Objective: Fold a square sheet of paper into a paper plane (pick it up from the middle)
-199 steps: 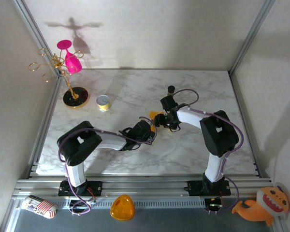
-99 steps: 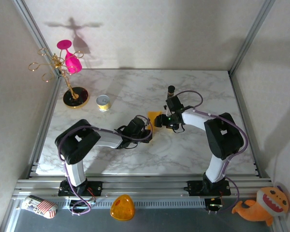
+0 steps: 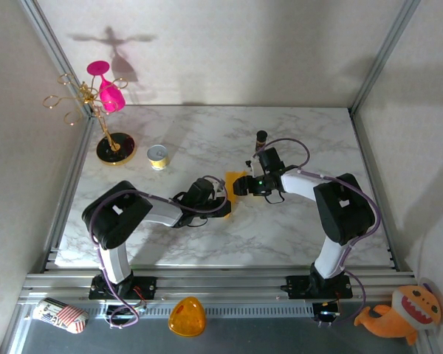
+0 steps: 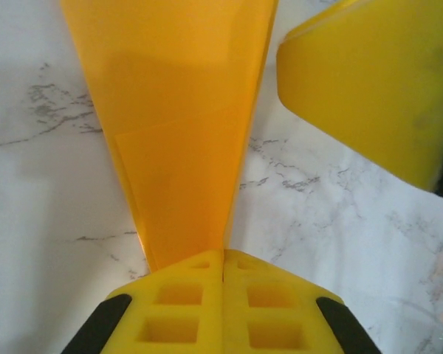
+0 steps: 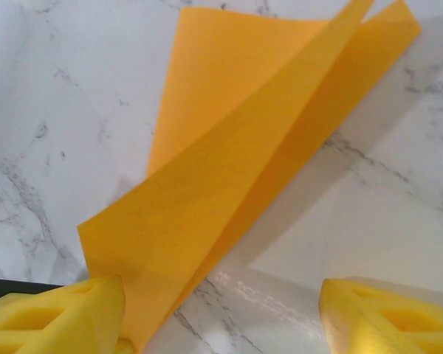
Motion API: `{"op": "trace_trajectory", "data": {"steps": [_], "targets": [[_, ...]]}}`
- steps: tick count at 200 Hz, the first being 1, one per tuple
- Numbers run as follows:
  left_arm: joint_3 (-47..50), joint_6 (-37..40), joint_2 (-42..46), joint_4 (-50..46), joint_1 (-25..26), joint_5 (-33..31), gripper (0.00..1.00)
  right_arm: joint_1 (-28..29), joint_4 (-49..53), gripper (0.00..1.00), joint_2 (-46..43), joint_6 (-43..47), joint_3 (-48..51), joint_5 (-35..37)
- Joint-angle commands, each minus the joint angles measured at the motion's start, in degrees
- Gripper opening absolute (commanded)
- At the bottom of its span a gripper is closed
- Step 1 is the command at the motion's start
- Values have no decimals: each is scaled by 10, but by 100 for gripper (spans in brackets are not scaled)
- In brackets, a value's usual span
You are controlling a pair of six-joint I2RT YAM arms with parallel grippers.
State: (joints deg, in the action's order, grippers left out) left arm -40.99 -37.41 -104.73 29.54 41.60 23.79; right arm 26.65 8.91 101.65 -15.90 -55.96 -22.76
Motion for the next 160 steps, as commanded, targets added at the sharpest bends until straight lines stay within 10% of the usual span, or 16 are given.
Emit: {"op": "trace_trajectory", "data": {"steps": [1,160], "targets": [[10,-23,5,26,-8,33,3,2,-13,71,-2,24,-10,-3],[20,-40,-3,31,-14,36,19,37,75,75,129,-22,-73,136]]}}
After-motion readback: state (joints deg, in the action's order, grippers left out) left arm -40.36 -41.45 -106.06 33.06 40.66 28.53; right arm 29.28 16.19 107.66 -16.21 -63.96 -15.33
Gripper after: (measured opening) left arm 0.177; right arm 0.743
